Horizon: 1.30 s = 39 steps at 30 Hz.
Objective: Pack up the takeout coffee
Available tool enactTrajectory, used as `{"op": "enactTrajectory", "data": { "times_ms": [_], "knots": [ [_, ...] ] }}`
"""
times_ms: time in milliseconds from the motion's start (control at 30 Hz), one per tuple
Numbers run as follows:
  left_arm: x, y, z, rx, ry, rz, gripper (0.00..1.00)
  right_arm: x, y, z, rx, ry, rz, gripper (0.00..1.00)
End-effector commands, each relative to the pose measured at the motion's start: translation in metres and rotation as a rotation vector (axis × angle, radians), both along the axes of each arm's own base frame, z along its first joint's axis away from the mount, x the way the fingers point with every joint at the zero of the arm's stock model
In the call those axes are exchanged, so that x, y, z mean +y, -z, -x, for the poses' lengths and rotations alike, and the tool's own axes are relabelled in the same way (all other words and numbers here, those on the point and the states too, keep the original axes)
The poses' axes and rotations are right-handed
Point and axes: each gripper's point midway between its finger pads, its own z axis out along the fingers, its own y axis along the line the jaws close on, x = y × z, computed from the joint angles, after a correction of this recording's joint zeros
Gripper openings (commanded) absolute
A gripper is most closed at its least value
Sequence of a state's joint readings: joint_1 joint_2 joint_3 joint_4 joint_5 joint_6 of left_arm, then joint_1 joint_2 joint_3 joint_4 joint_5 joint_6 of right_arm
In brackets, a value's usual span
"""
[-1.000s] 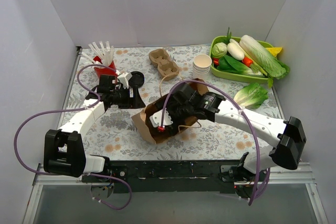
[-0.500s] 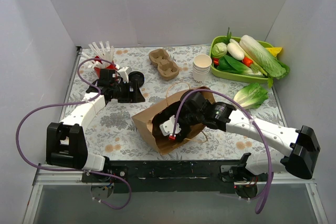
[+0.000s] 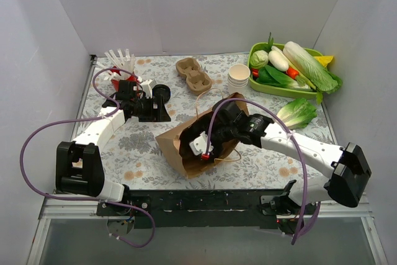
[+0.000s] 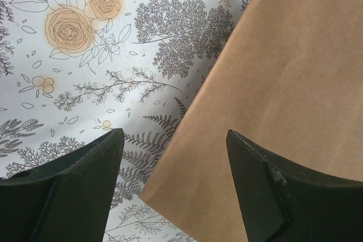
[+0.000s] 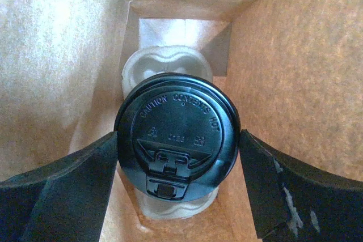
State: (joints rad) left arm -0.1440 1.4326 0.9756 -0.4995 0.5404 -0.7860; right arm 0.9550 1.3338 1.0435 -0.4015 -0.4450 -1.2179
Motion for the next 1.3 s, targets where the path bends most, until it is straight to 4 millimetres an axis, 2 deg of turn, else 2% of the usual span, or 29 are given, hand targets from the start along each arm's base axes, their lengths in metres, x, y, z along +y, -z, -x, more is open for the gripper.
{"op": "enactTrajectory", "data": {
  "times_ms": [0,300,567,733,767,833,900,933,1233,1267],
  "knots": [
    [0.002,-0.014,-0.006,-0.039,0.011,0.002,0.73,0.011,-0.009,0.007,0.017,-0.107,-0.022,0.01],
    [0.000,-0.015,0.002,-0.034,0.024,0.020,0.73,0.021,0.002,-0.002,-0.002,-0.099,0.020,0.01],
    [0.000,-0.015,0.010,-0.032,0.024,0.024,0.73,0.028,0.010,0.010,0.071,-0.166,0.043,0.01],
    [0.001,-0.014,0.013,-0.031,0.024,0.020,0.73,0.032,0.019,0.013,0.128,-0.189,0.071,0.01],
    [0.001,-0.014,0.013,-0.032,0.022,0.019,0.73,0.034,0.015,0.012,0.130,-0.189,0.070,0.01],
    [0.001,-0.015,0.013,-0.035,0.022,0.020,0.73,0.031,0.024,0.014,0.173,-0.194,0.107,0.01],
    [0.001,-0.019,0.012,-0.045,0.025,0.021,0.73,0.031,0.022,0.011,0.198,-0.190,0.118,0.01],
    [0.001,-0.020,0.013,-0.045,0.026,0.020,0.73,0.029,0.029,0.012,0.233,-0.185,0.148,0.01],
    [0.002,-0.028,0.013,-0.070,0.020,0.031,0.74,0.029,0.027,-0.001,0.299,-0.152,0.213,0.01],
    [0.002,-0.030,0.012,-0.076,0.020,0.033,0.74,0.022,0.030,0.000,0.336,-0.142,0.249,0.01]
  ]
}}
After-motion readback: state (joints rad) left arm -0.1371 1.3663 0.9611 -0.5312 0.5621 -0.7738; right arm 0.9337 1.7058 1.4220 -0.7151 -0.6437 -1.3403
